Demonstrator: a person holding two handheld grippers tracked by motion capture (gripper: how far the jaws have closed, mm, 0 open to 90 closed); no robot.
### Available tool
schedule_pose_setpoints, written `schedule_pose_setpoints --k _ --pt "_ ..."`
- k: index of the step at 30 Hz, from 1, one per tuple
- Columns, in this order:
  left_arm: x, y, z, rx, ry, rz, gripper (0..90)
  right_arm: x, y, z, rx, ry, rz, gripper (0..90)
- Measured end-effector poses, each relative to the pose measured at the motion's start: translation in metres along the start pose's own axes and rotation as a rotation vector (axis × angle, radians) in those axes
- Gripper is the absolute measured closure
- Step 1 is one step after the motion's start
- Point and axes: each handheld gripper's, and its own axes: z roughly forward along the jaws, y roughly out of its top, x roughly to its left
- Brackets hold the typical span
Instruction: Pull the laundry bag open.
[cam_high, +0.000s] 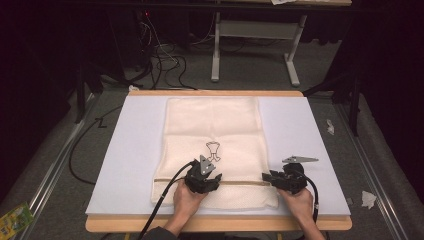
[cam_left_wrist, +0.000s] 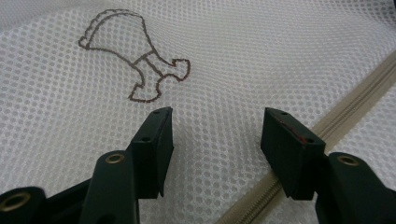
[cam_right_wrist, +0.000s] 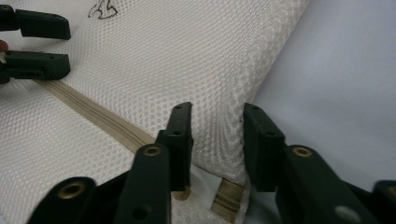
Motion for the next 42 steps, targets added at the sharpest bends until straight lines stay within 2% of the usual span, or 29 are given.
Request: schedule_pose_setpoints --k 2,4,11,13,14,15,16,18,20,22,25,27,28,29,31,32,34,36,42 --pt "-0.001 0.001 0.0 0.004 0.002 0.001 43.6 -0.002 0.0 0.0 0.007 0.009 0.001 82.4" --pt "-0.003 0.004 0.0 0.001 -0.009 0.004 43.8 -0.006 0.0 0.0 0.002 0.033 0.009 85.3" --pt "-0.03 0.018 0.007 0.019 -0.09 0.036 44.5 -0.008 0.001 -0.003 0.007 0.057 0.024 87.4" --pt "-0.035 0.02 0.008 0.024 -0.102 0.049 44.7 -0.007 0.001 -0.004 0.012 0.055 0.028 87.4" --pt "-0.045 0.026 0.008 0.032 -0.122 0.077 44.9 -0.004 0.003 -0.006 0.018 0.045 0.026 87.6" --pt "-0.045 0.026 0.008 0.032 -0.122 0.077 45.3 -0.004 0.003 -0.006 0.018 0.045 0.026 87.6" --pt "-0.053 0.031 0.008 0.033 -0.14 0.094 45.6 -0.001 0.003 -0.009 0.013 0.036 0.023 87.7" --pt "-0.057 0.034 0.007 0.03 -0.153 0.097 45.8 0.001 0.003 -0.01 0.011 0.034 0.021 87.7" --pt "-0.062 0.038 0.007 0.022 -0.178 0.096 47.6 0.003 0.004 -0.012 -0.006 0.039 0.002 87.7" --pt "-0.064 0.04 0.009 0.026 -0.187 0.102 47.9 0.003 0.004 -0.012 -0.006 0.042 0.002 87.8" --pt "-0.069 0.046 0.017 0.028 -0.201 0.147 48.8 -0.001 0.007 -0.01 0.002 0.055 -0.051 87.8" --pt "-0.071 0.048 0.019 0.032 -0.201 0.148 48.8 -0.003 0.008 -0.009 0.0 0.057 -0.052 87.8" --pt "-0.079 0.05 0.018 0.025 -0.213 0.146 48.8 -0.003 0.007 -0.01 -0.014 0.06 -0.043 87.8" --pt "-0.079 0.05 0.018 0.025 -0.213 0.146 49.0 -0.003 0.007 -0.01 -0.014 0.06 -0.043 87.8" --pt "-0.089 0.051 0.019 0.014 -0.228 0.162 49.8 -0.001 0.007 -0.013 -0.028 0.065 -0.036 87.8" --pt "-0.094 0.051 0.025 0.039 -0.234 0.164 50.6 0.0 0.007 -0.012 -0.015 0.054 -0.045 87.8" --pt "-0.097 0.053 0.031 0.053 -0.243 0.15 52.0 -0.001 0.005 -0.011 -0.018 0.058 -0.034 87.9" --pt "-0.098 0.054 0.032 0.05 -0.246 0.15 52.8 -0.001 0.004 -0.011 -0.023 0.059 -0.021 88.0" --pt "-0.114 0.061 0.039 0.029 -0.283 0.158 54.6 0.0 0.006 -0.014 -0.026 0.059 -0.031 88.1"
